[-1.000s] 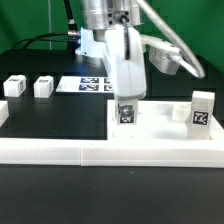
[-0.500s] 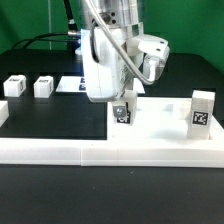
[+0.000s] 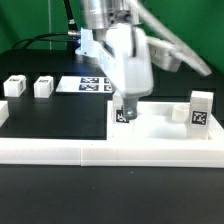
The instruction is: Assemble square table
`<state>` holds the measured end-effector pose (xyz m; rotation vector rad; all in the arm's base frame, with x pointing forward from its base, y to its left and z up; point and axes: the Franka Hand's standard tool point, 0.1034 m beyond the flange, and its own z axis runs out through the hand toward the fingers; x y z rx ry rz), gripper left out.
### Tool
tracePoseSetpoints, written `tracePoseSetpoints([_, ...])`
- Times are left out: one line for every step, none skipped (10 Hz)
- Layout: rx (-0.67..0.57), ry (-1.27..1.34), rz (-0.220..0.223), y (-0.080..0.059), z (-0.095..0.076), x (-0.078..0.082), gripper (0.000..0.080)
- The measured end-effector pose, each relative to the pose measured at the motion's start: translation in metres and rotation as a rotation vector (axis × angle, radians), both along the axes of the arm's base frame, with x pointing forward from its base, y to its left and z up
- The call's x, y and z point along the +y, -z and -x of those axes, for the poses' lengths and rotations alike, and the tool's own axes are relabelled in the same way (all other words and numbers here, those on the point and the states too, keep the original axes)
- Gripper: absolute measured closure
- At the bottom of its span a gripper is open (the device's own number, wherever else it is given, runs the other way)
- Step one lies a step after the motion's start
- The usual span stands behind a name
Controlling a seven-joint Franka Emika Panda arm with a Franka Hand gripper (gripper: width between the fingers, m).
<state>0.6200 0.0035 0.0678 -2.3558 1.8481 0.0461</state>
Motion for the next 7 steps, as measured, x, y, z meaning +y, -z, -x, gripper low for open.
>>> tracePoseSetpoints([-0.024, -0.072, 0.01, -0.002, -0.0002, 0.0021, 0.0156])
tracePoseSetpoints([-0.035, -0.166, 0.021, -0.0011, 0.0003, 0.0012, 0.0156])
tracePoseSetpoints([-0.048, -0.272, 0.029, -0.0008, 0.0003, 0.0002, 0.015])
tracePoseSetpoints([-0.056, -0.333, 0.035, -0.0007, 0.0003, 0.0002, 0.015])
tracePoseSetpoints([-0.069, -0.501, 0.062, -0.0012, -0.0001, -0.0003, 0.015])
tracePoseSetpoints([-0.08, -0.67, 0.098, -0.0006, -0.0011, 0.0019, 0.015])
tracePoseSetpoints([-0.077, -0.812, 0.126, 0.0026, -0.0008, 0.0044, 0.015])
